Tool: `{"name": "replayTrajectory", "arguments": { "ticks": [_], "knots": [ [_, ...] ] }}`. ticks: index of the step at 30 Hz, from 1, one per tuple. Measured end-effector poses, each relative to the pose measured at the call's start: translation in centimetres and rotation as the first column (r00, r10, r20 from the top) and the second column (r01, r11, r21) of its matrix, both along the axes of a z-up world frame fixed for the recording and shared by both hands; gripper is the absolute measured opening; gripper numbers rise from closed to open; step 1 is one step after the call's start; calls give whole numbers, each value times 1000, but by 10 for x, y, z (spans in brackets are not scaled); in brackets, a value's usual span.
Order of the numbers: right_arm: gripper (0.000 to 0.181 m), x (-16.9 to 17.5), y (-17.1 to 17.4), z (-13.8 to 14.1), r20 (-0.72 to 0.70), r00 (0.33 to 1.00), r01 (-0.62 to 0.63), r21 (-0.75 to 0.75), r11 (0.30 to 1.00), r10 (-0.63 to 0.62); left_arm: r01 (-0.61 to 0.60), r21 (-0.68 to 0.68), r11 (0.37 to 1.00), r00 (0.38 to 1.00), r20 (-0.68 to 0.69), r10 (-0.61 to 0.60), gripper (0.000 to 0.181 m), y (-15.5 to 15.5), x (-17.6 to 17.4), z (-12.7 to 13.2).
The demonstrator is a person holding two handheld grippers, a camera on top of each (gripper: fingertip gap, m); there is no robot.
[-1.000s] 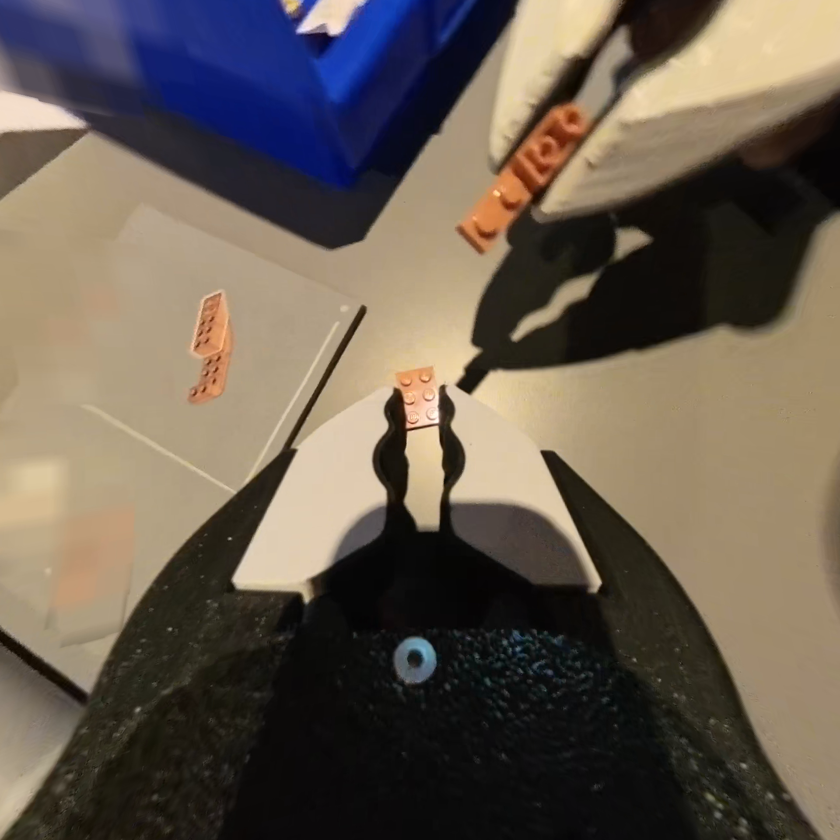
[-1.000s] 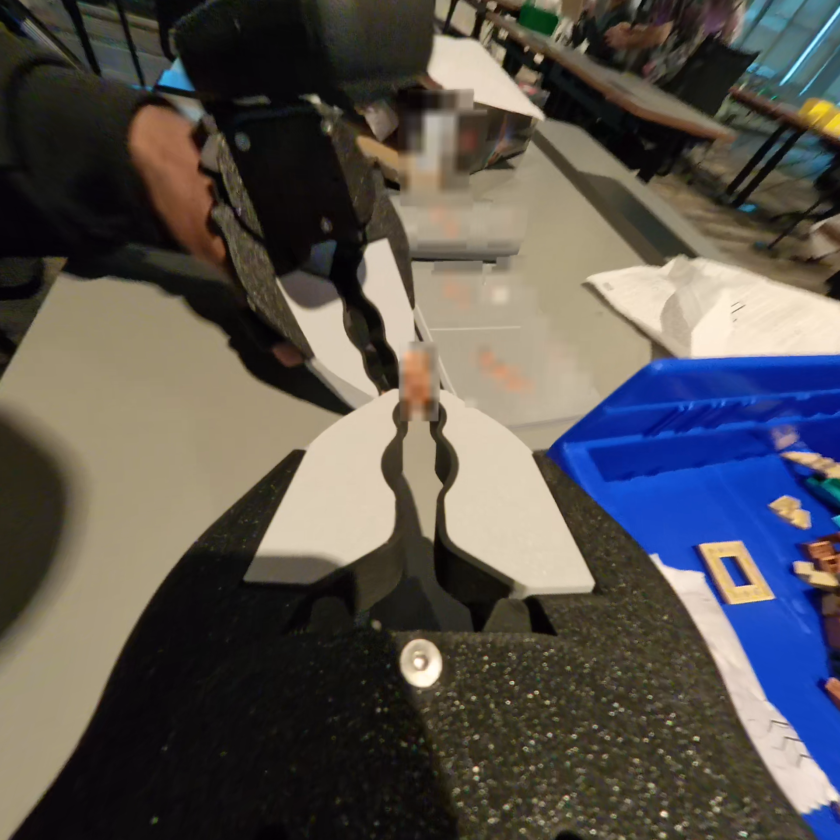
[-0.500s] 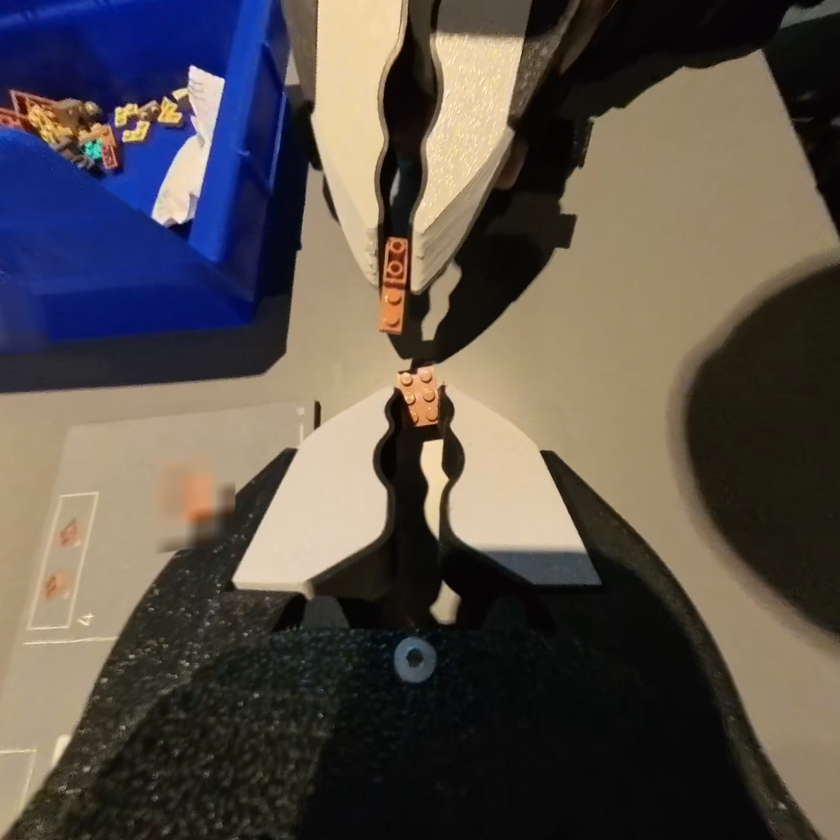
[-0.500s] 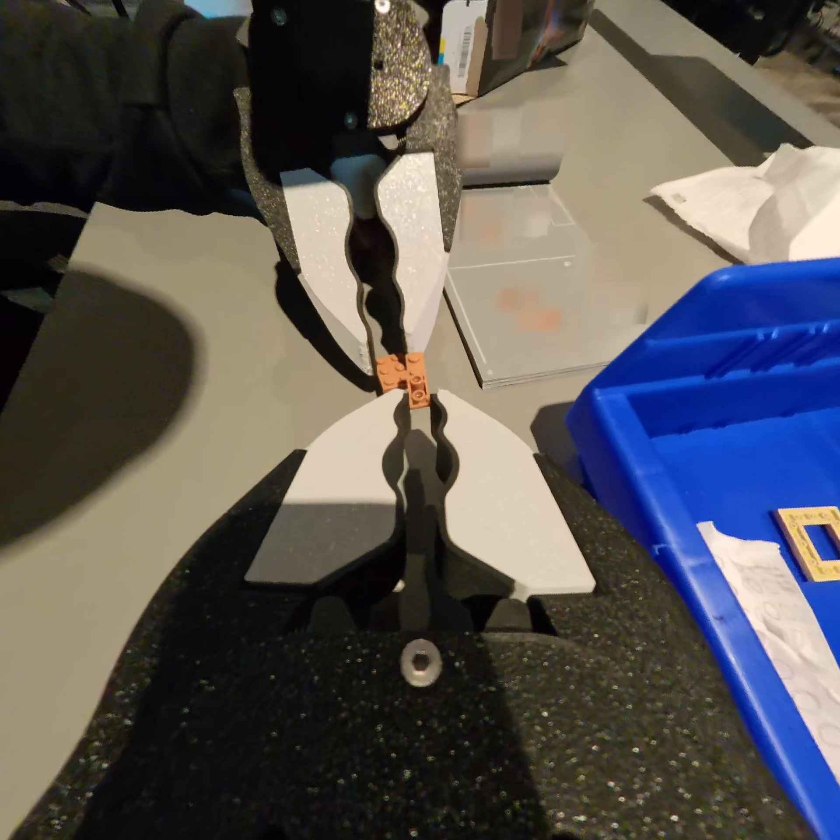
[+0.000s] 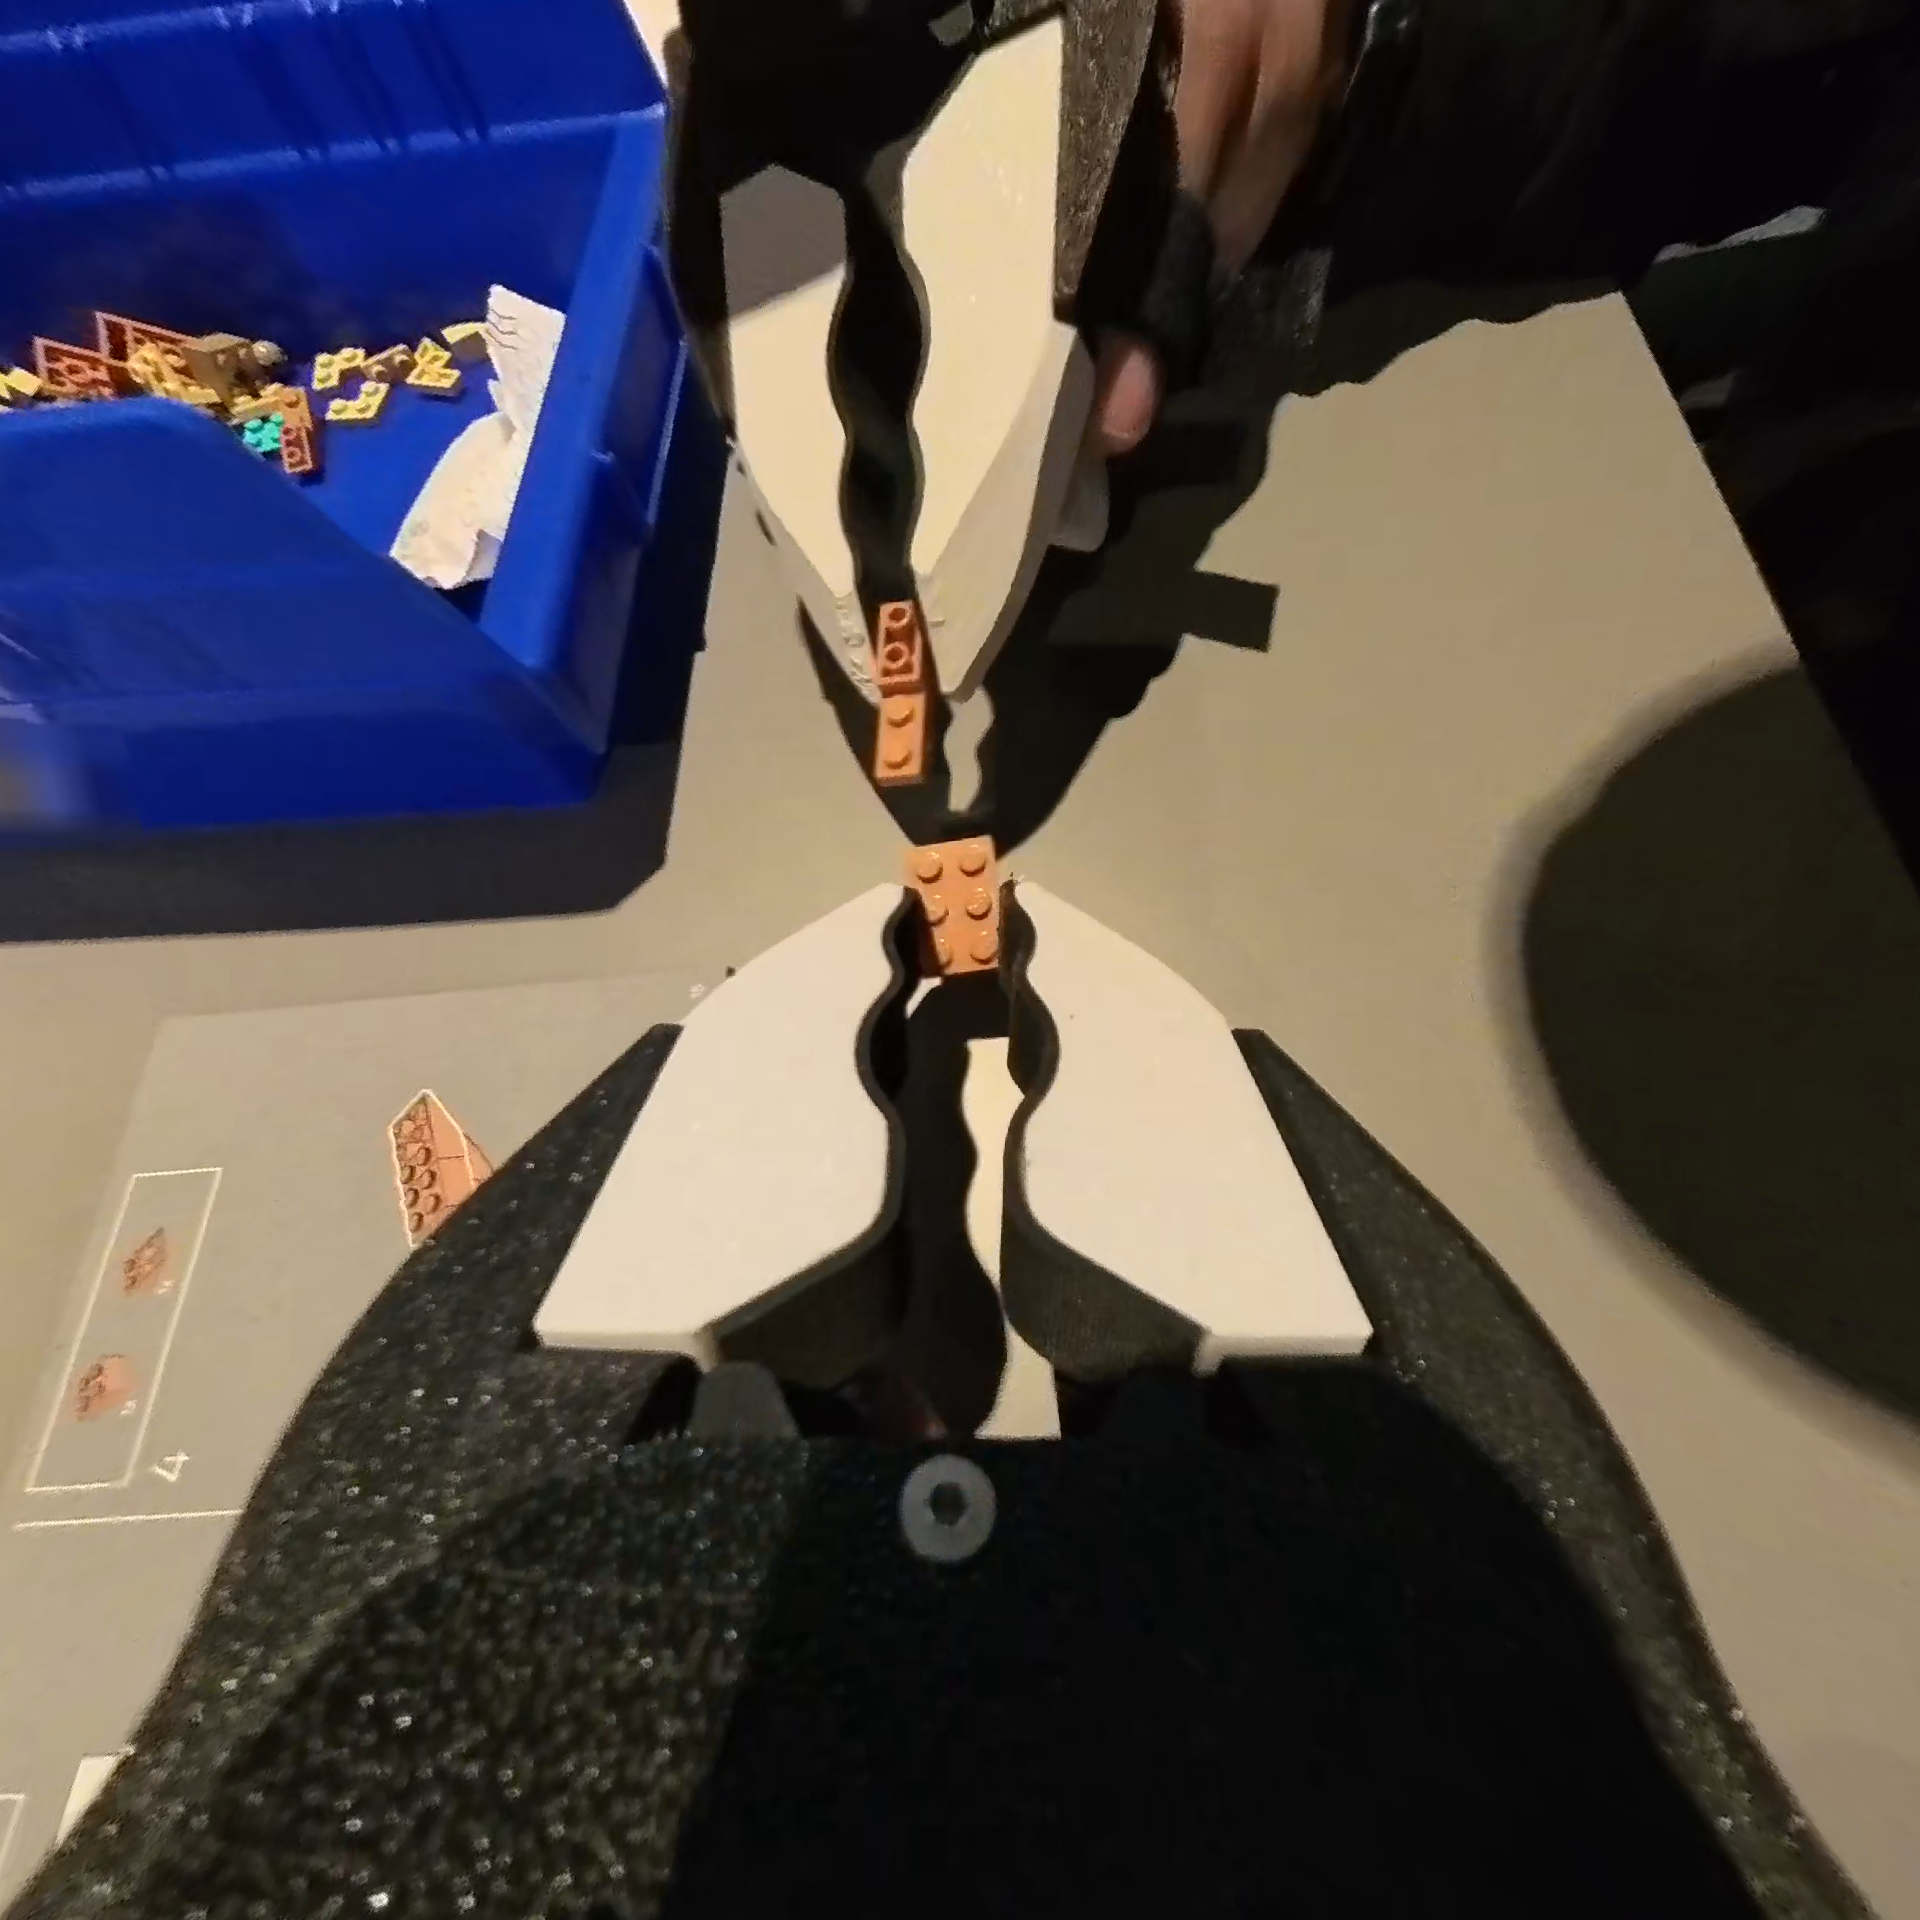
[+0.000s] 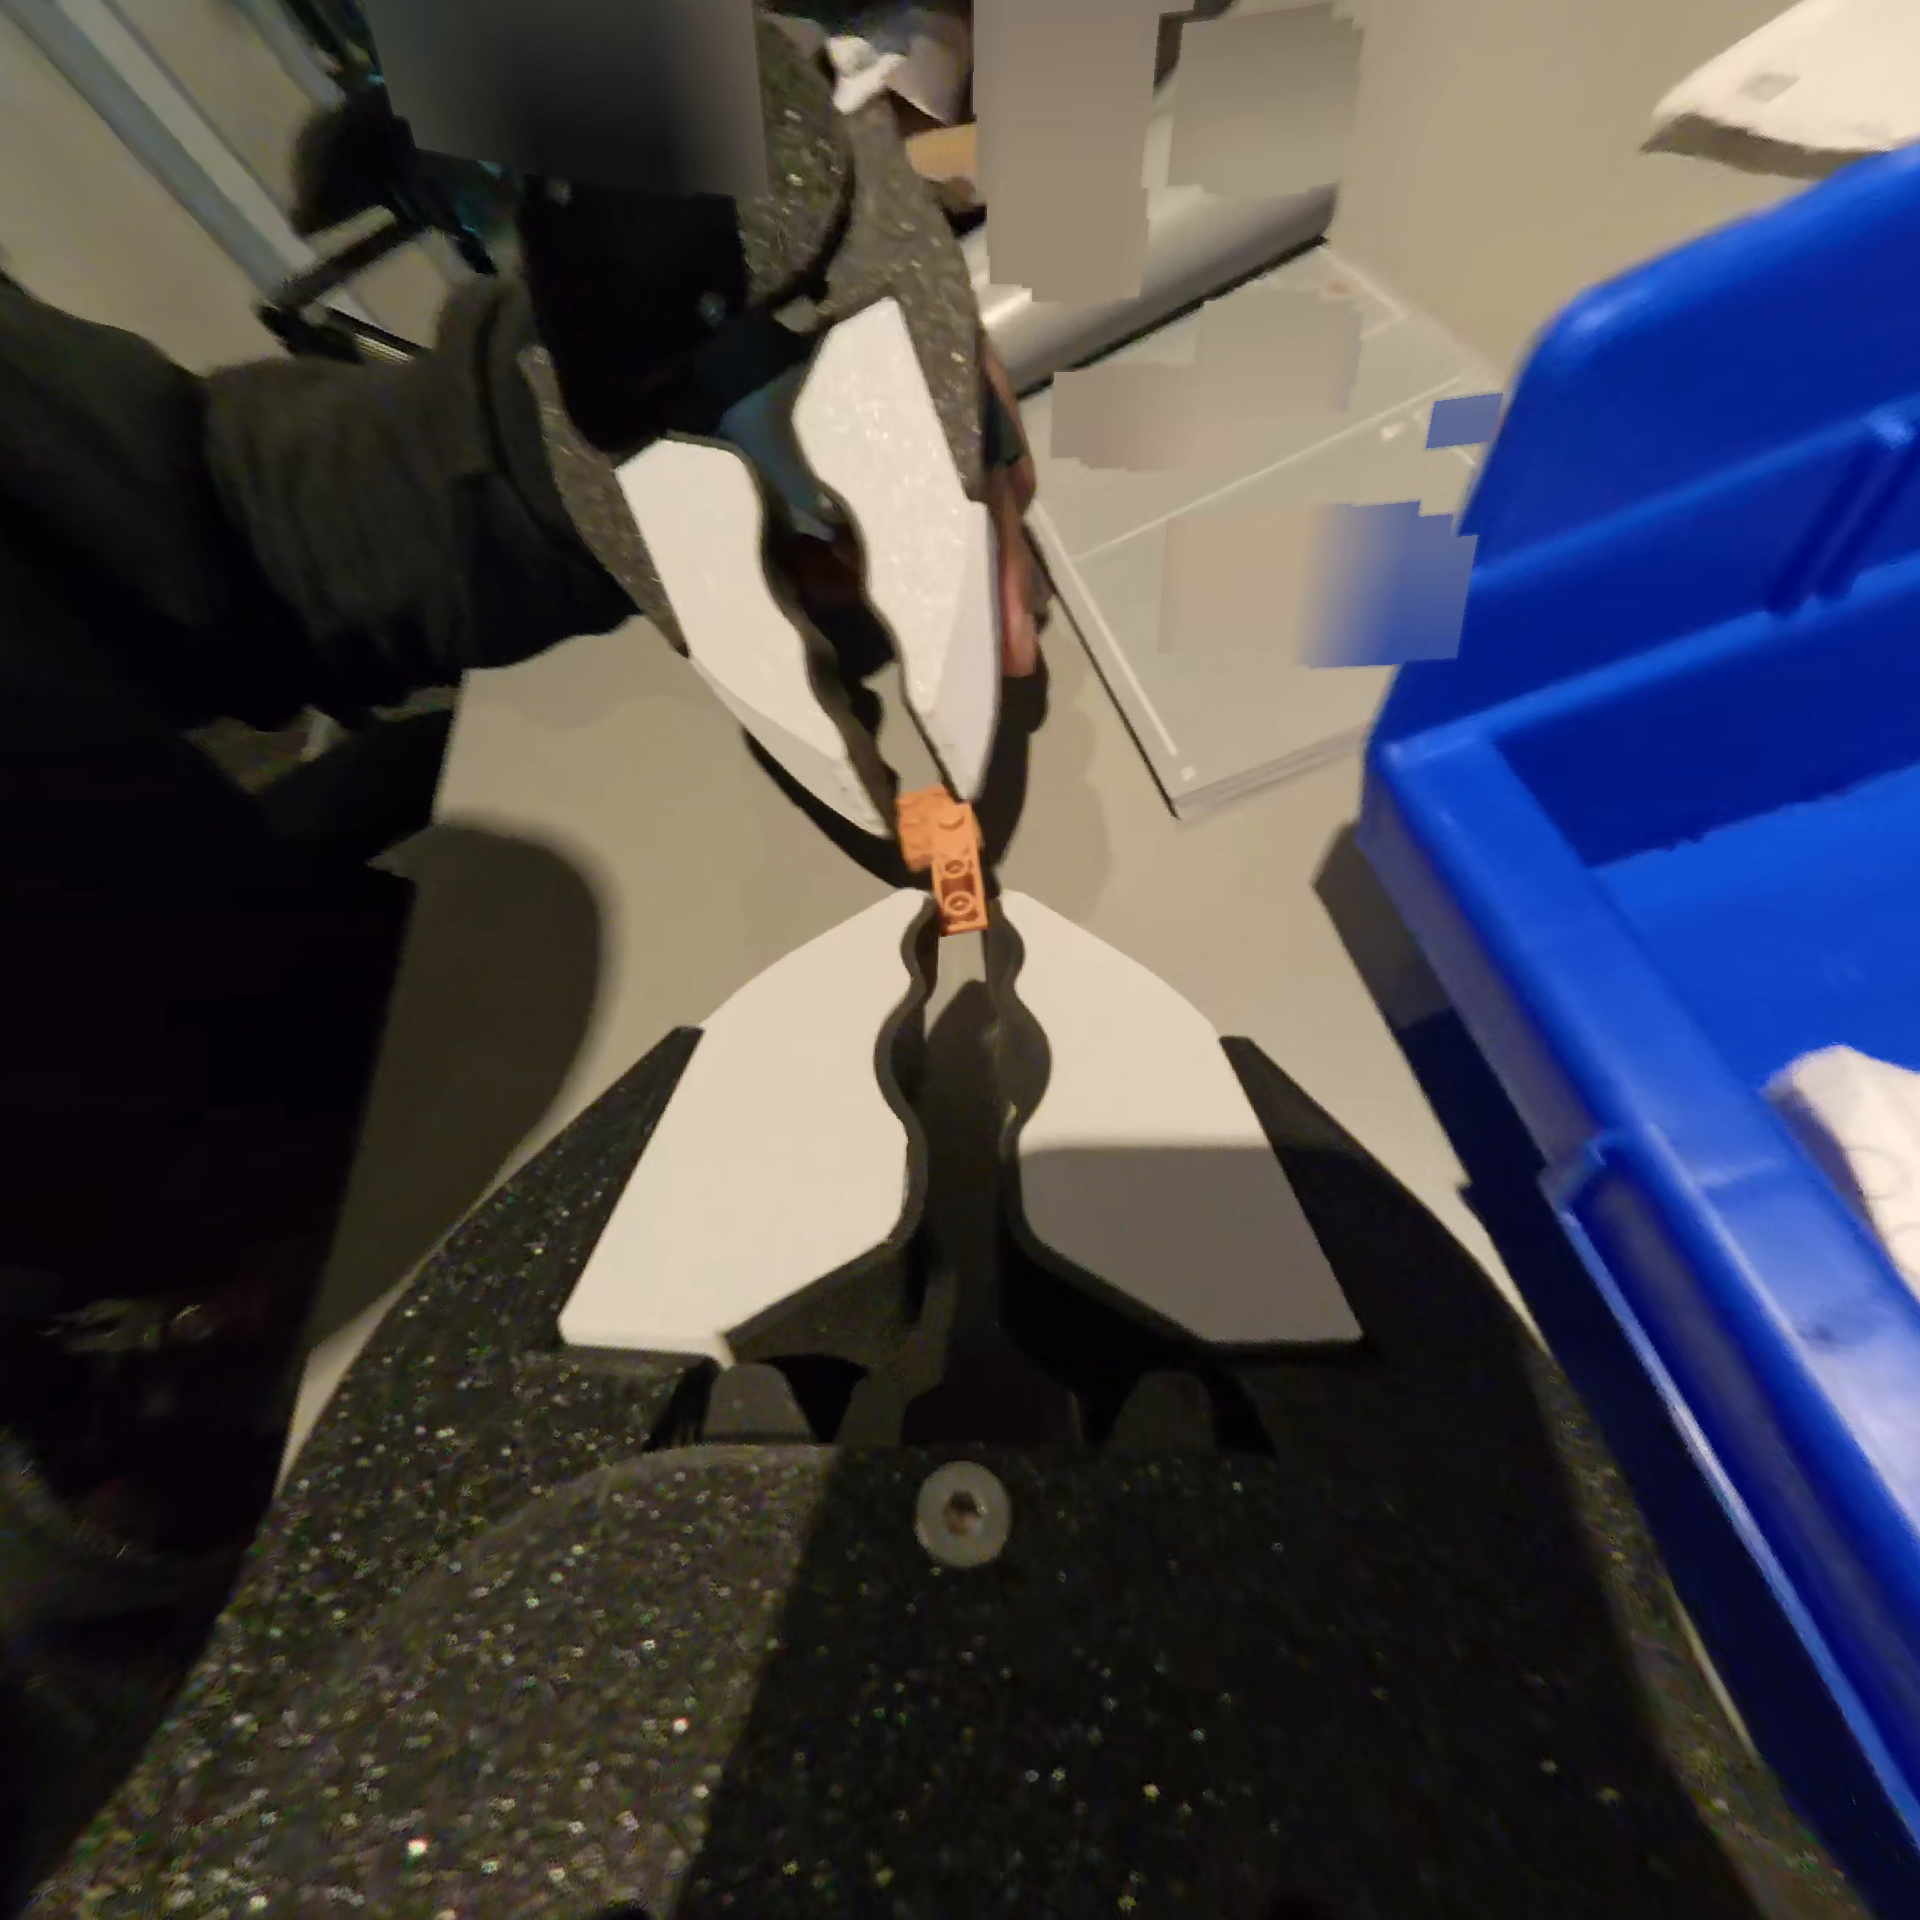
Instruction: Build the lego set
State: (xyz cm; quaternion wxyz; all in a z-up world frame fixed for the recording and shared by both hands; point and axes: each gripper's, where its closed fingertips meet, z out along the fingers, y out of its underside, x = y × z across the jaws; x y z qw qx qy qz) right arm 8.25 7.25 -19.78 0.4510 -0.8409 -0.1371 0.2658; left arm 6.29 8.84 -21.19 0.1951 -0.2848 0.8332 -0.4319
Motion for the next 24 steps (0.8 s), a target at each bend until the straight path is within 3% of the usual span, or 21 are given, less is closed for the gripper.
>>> {"name": "replayTrajectory", "arguments": {
  "ticks": [14,24],
  "knots": [
    [8,-15,7,-20,125,989,-67,-87,994,77,13,41,999,1000,7,-13,13,6,-13,-4],
    [8,-18,4,-19,127,988,-82,-68,994,91,28,115,993,1000,0,-28,13,3,-15,-14]
  ]
}}
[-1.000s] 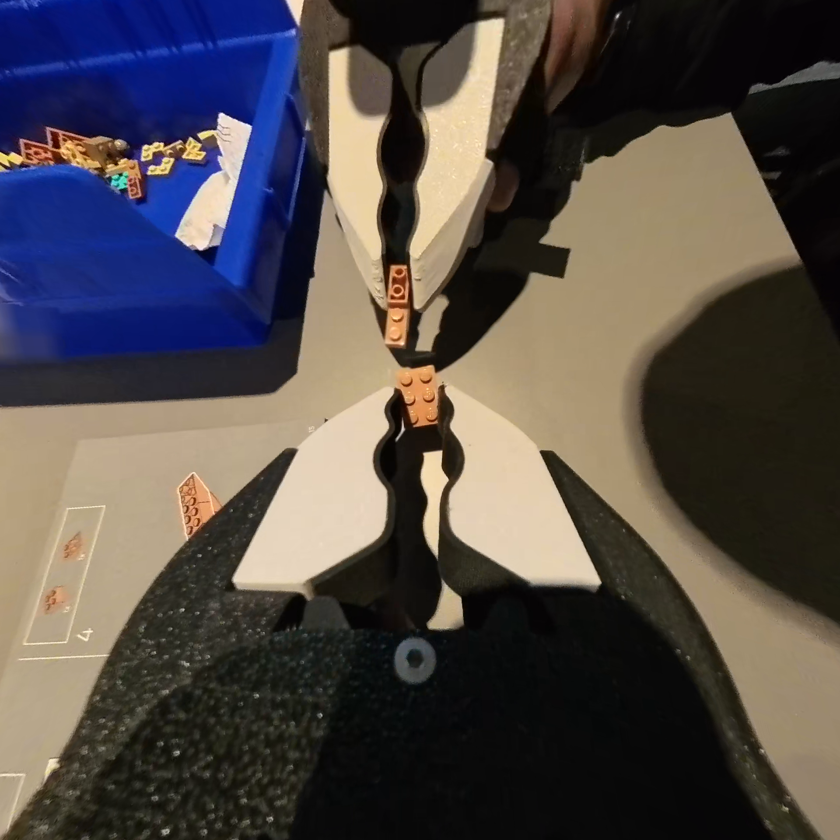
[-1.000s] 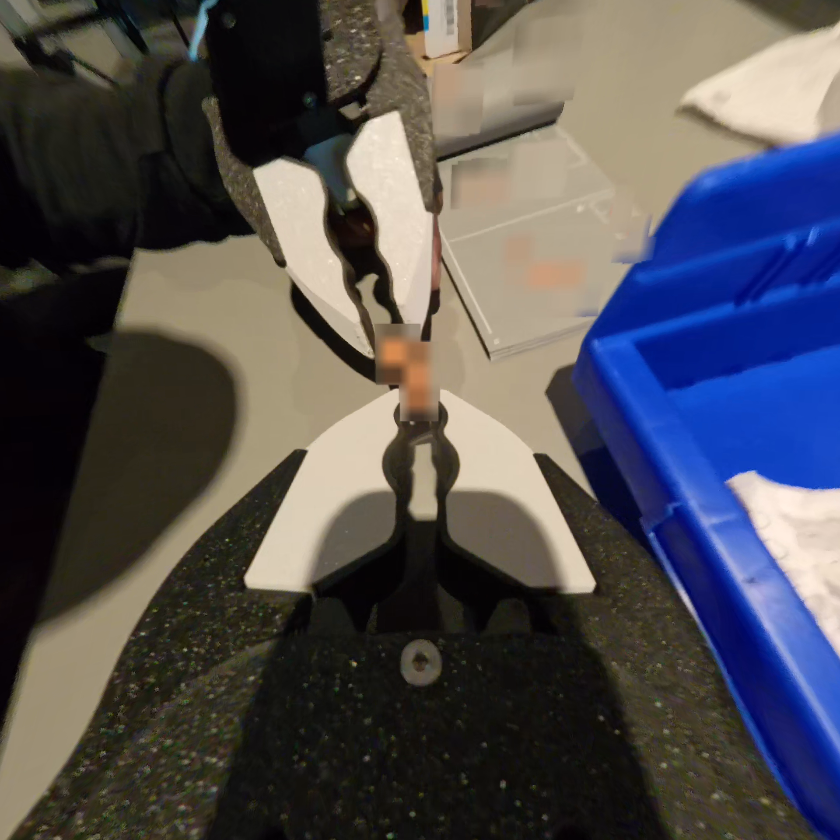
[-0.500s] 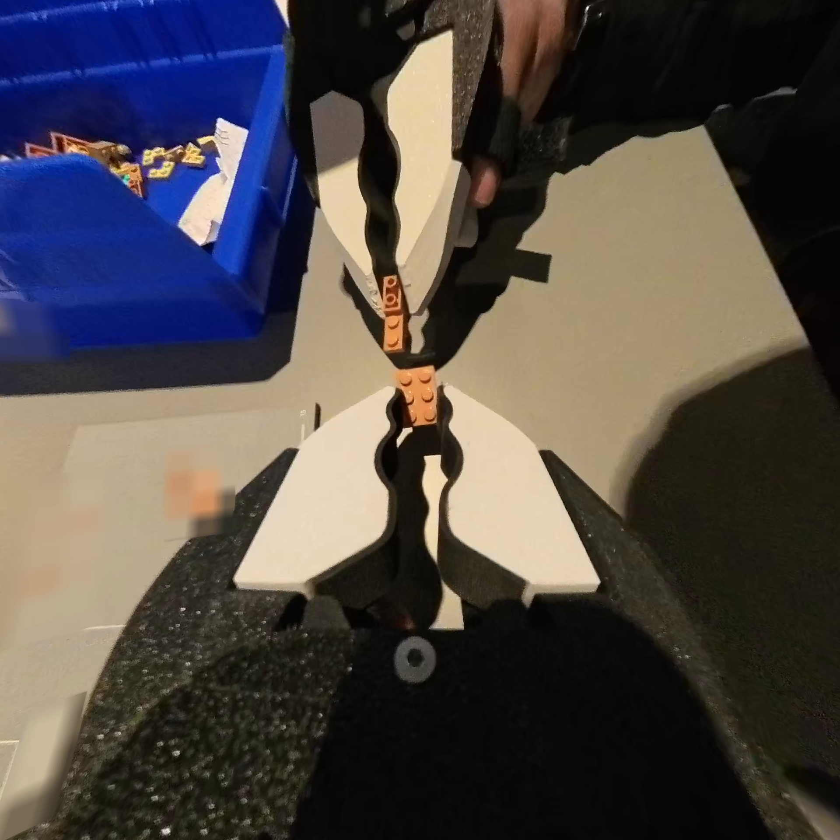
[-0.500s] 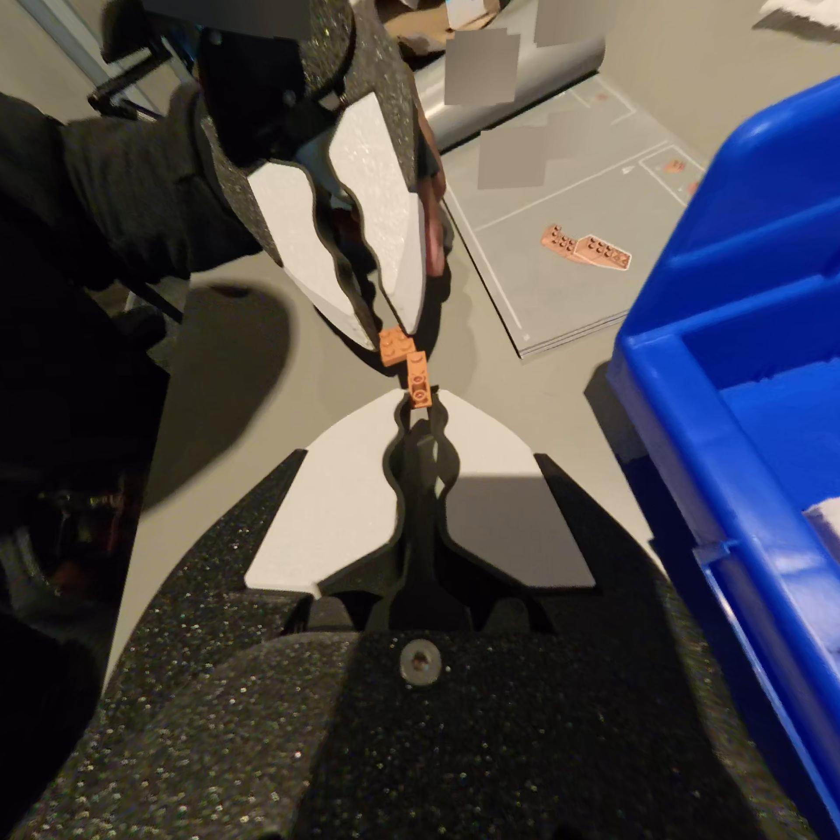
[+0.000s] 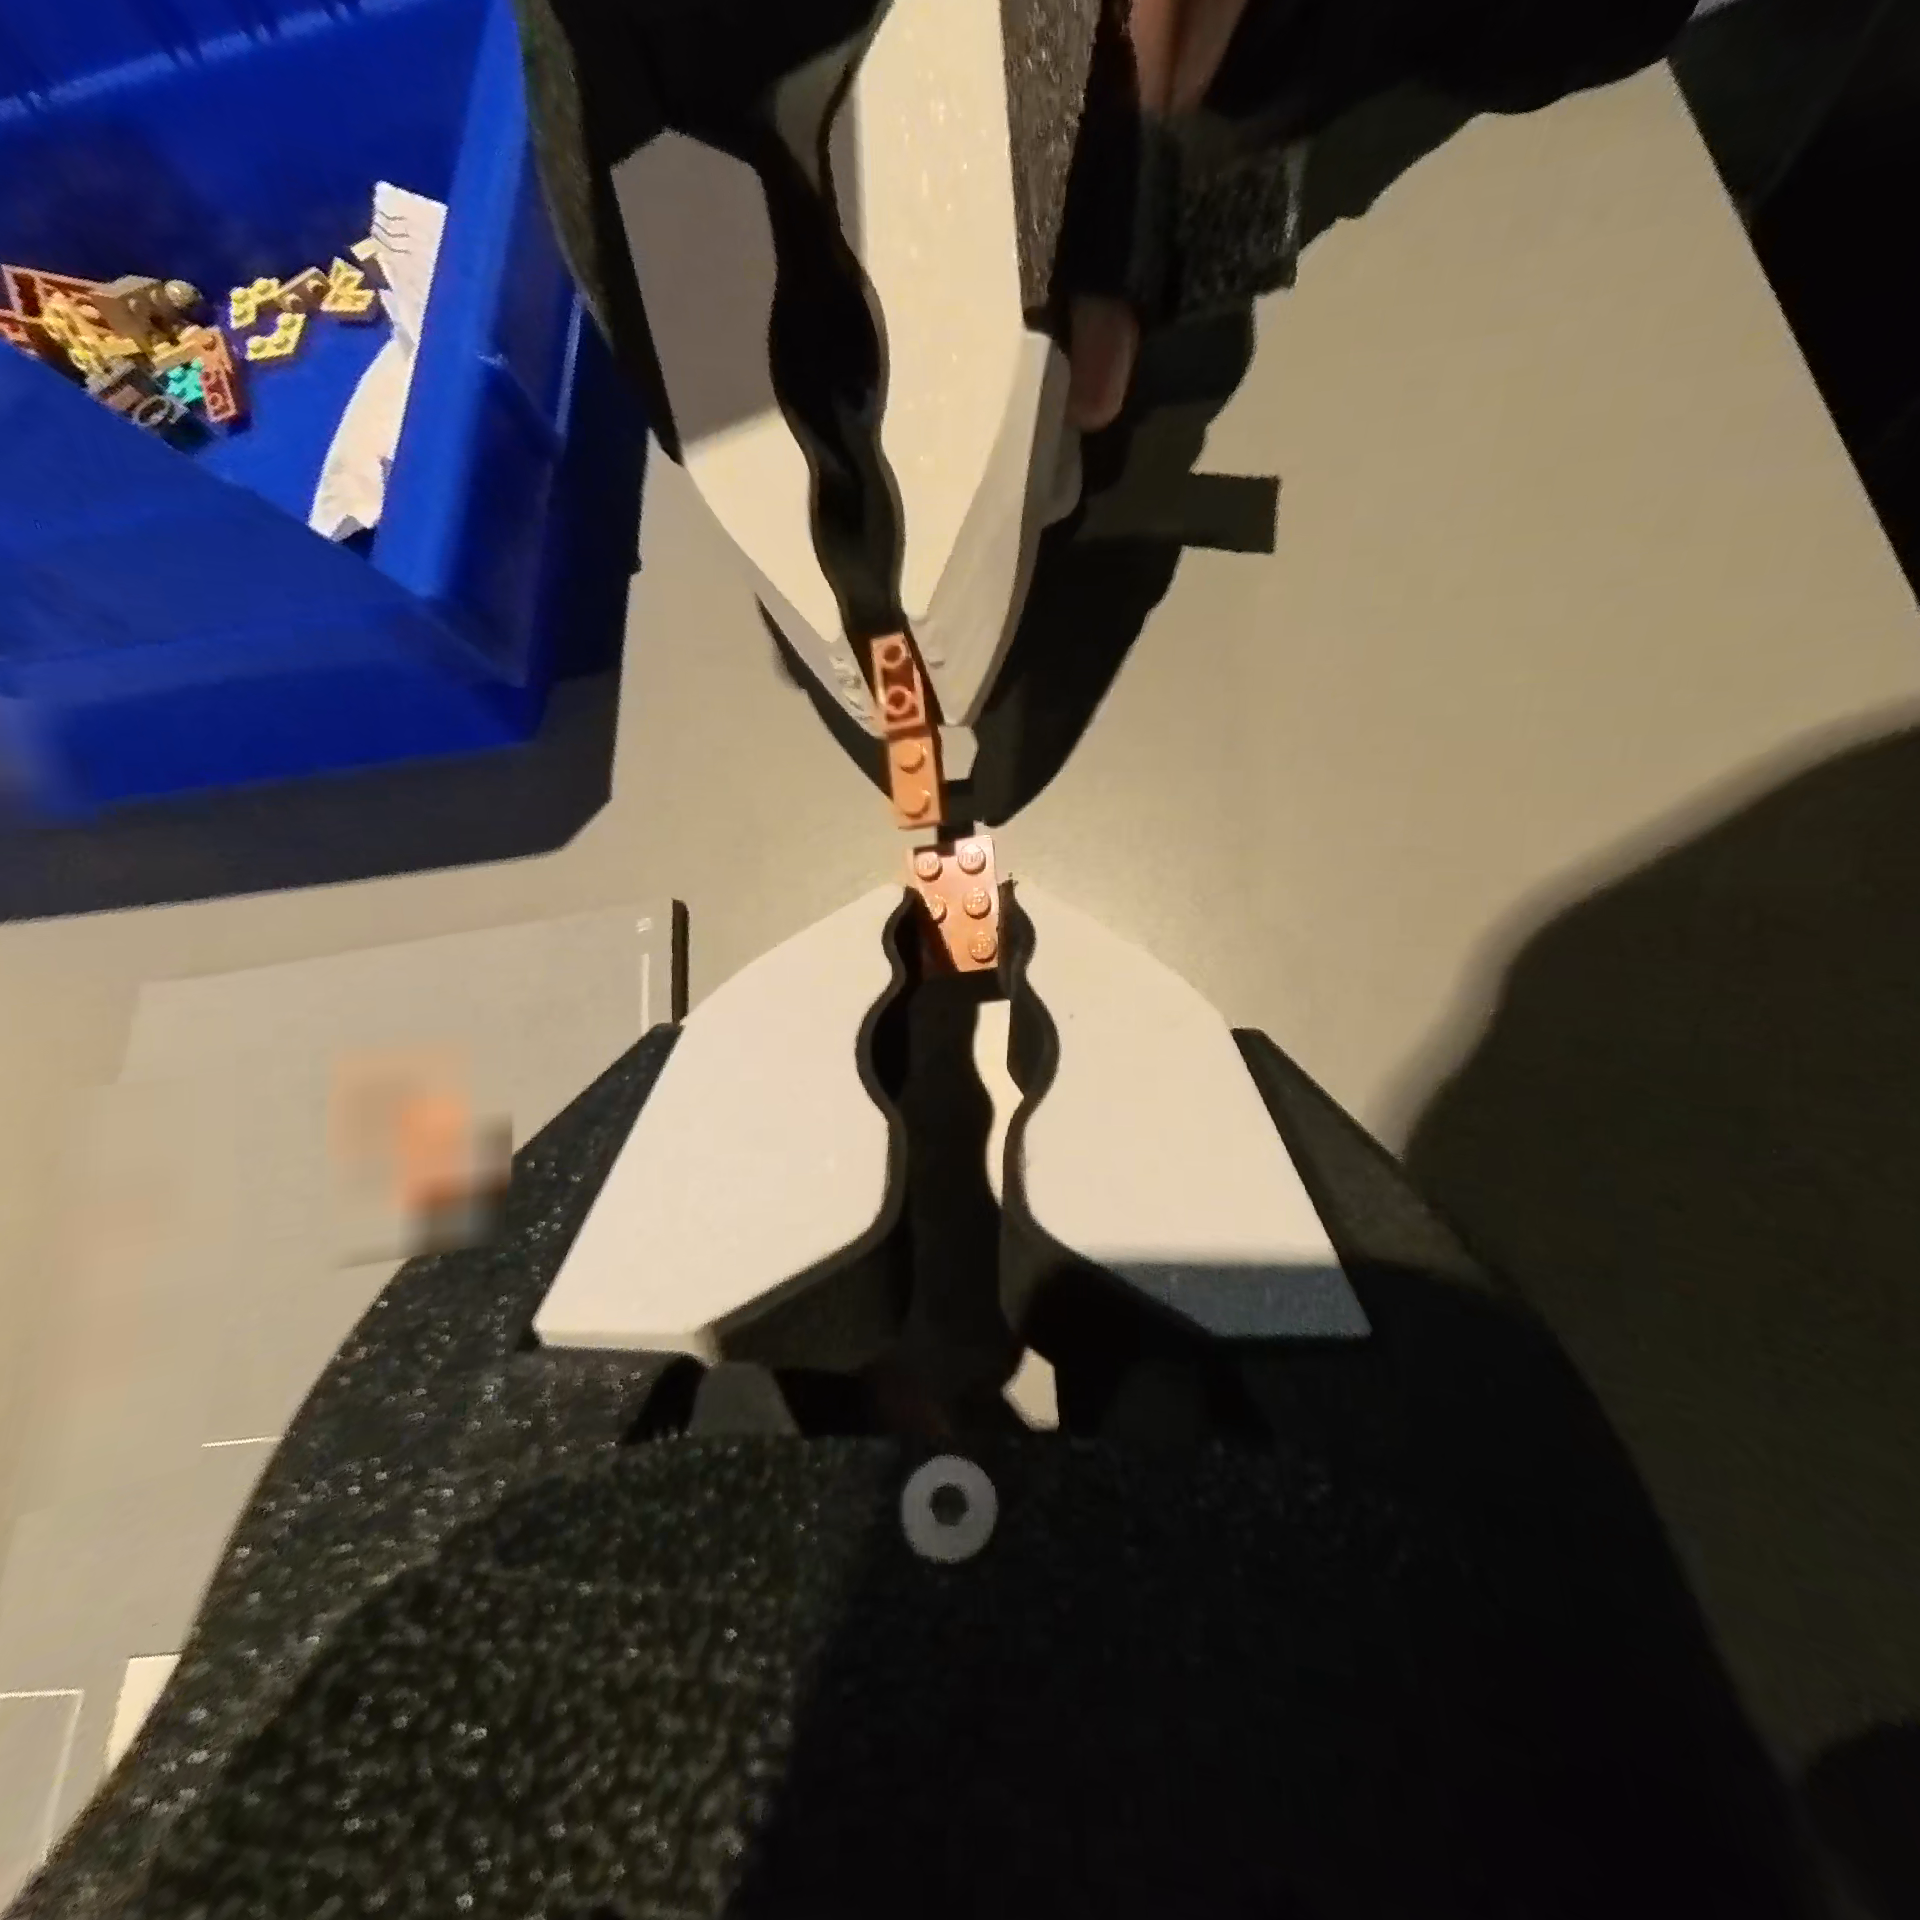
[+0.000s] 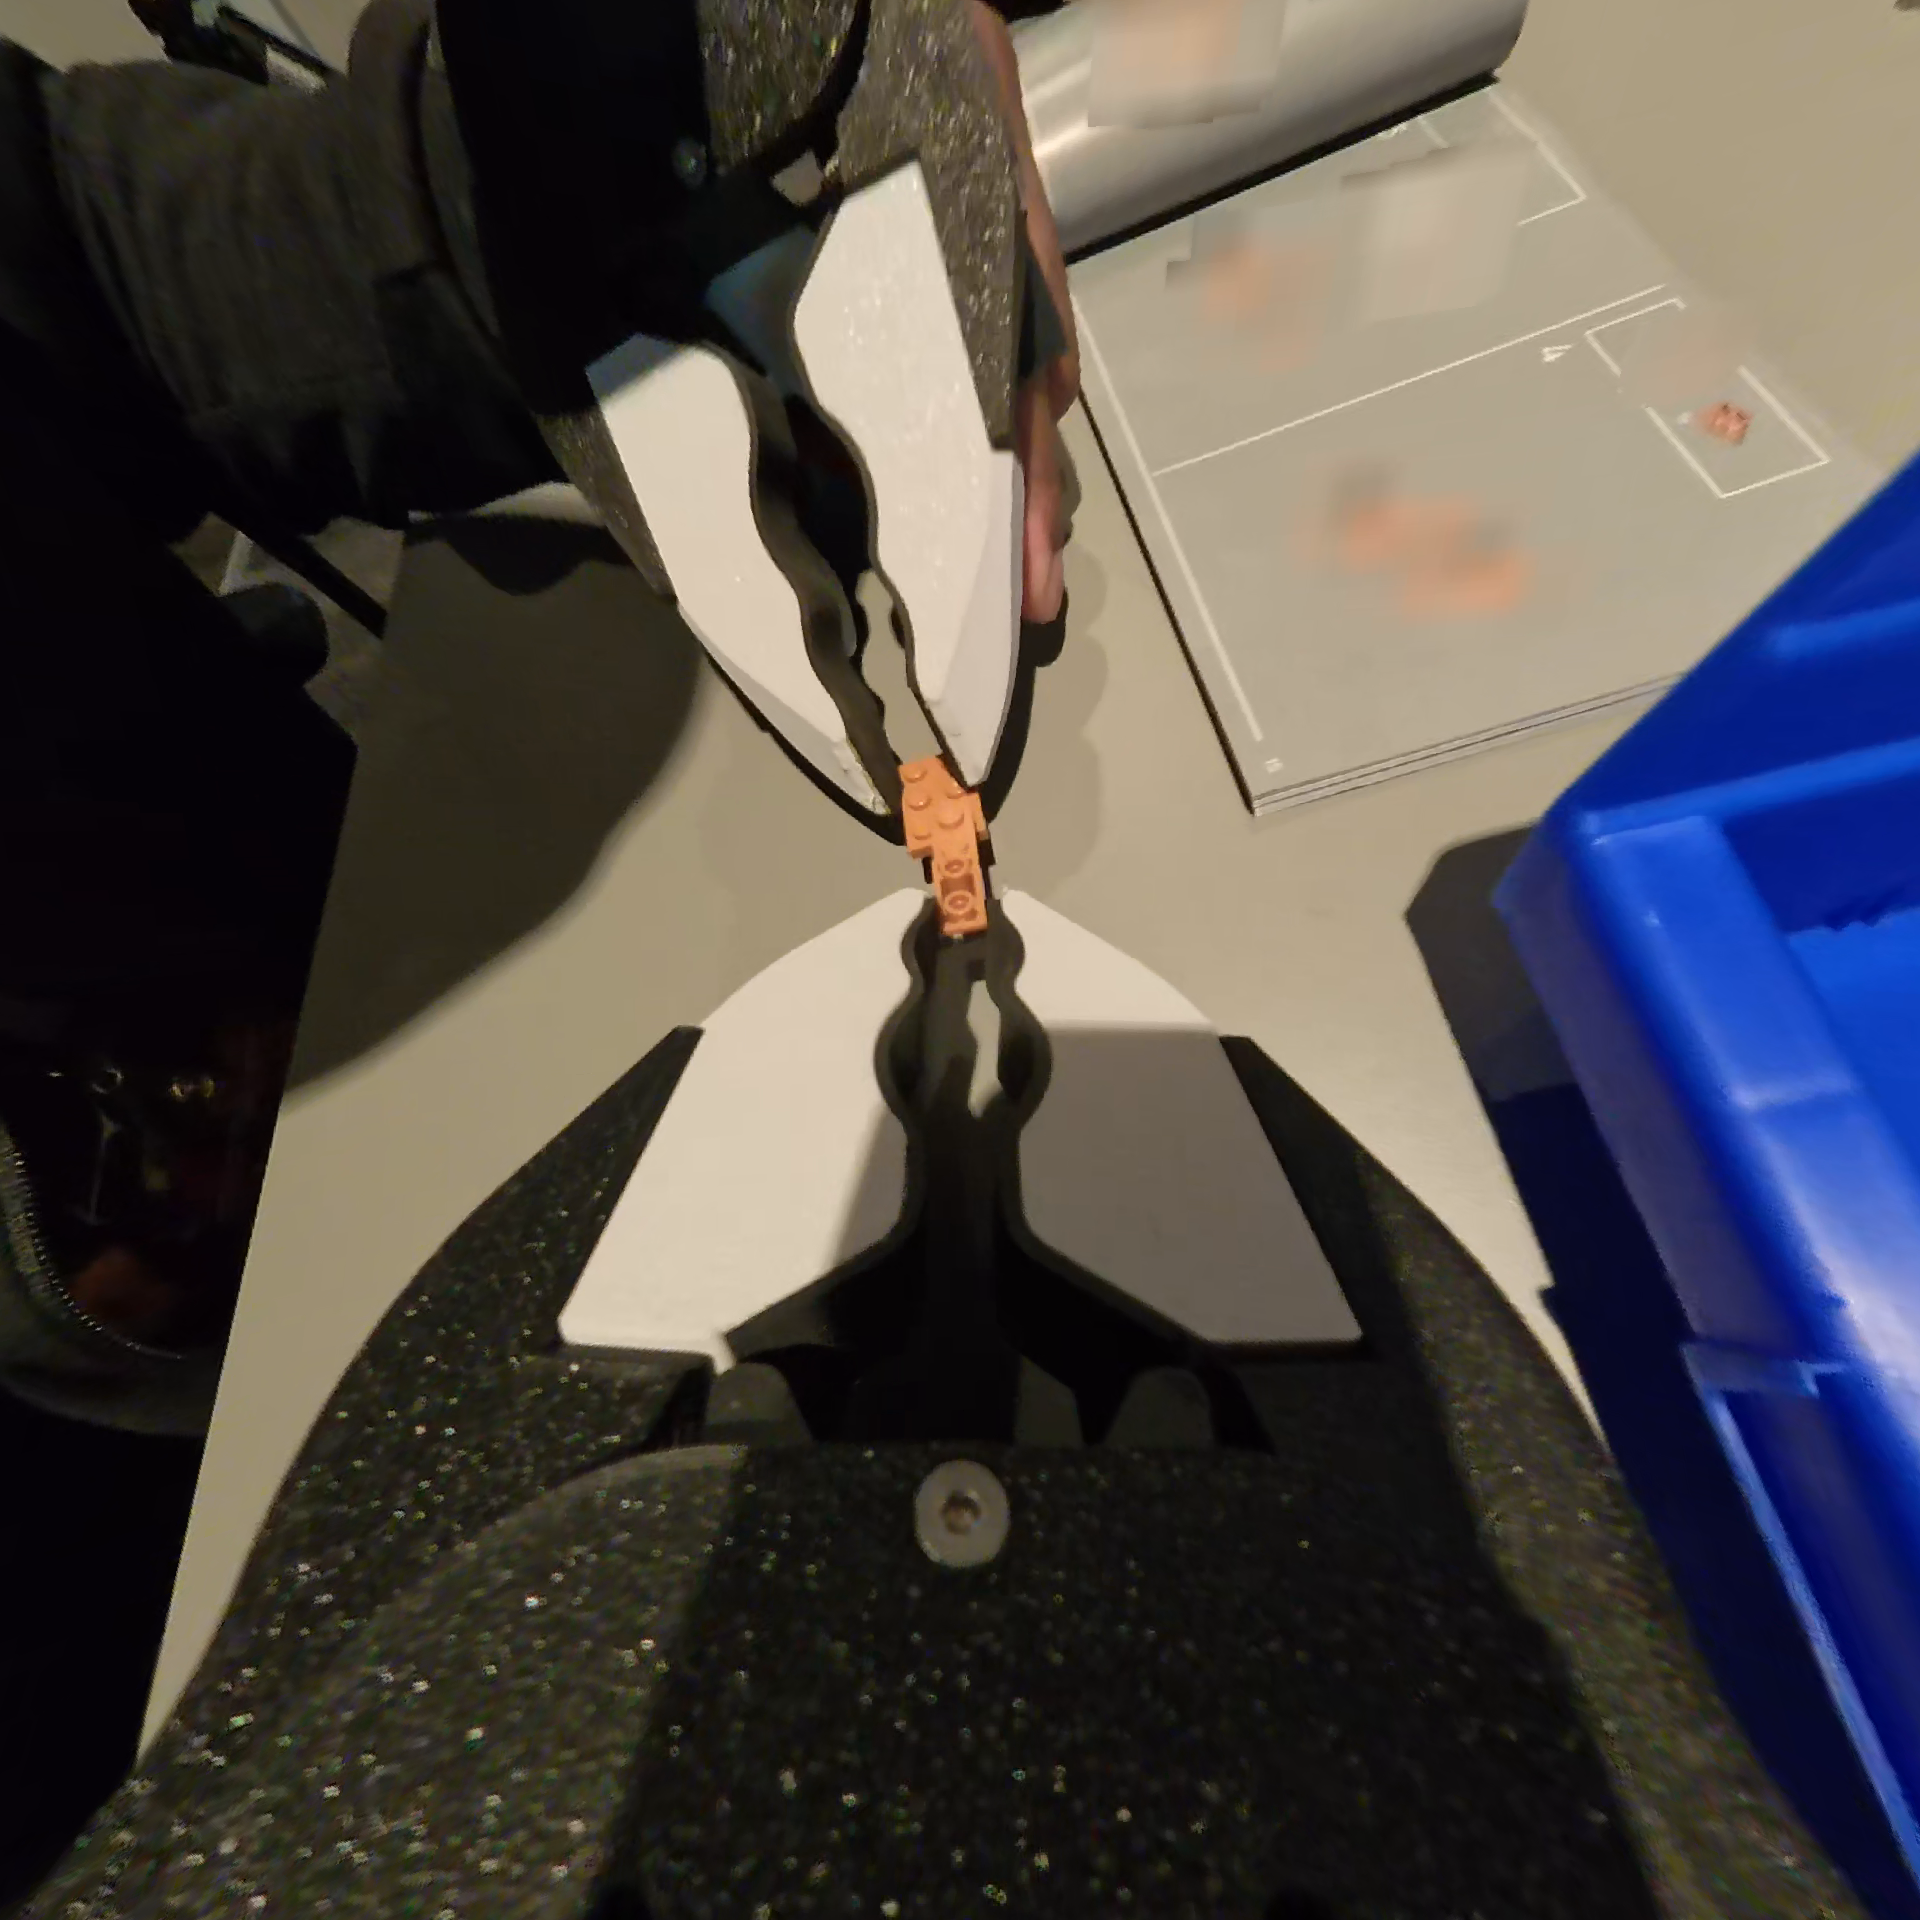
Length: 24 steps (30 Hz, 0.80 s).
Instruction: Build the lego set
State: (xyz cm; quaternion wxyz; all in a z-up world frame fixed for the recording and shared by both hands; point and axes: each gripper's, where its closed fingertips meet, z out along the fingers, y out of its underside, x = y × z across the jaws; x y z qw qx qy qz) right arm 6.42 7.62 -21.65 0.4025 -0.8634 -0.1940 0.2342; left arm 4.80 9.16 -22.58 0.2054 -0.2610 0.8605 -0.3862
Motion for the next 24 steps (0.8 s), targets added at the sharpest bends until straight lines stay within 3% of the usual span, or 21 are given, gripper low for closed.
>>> {"name": "replayTrajectory", "arguments": {
  "ticks": [9,24],
  "knots": [
    [8,-1,-1,0,0,1000,-4,-1,1000,4,7,-53,999,1000,7,-7,13,-6,0,7],
    [8,-3,-4,-6,43,999,-16,-20,1000,17,9,-5,1000,999,38,-9,13,-9,1,4]
  ]
}}
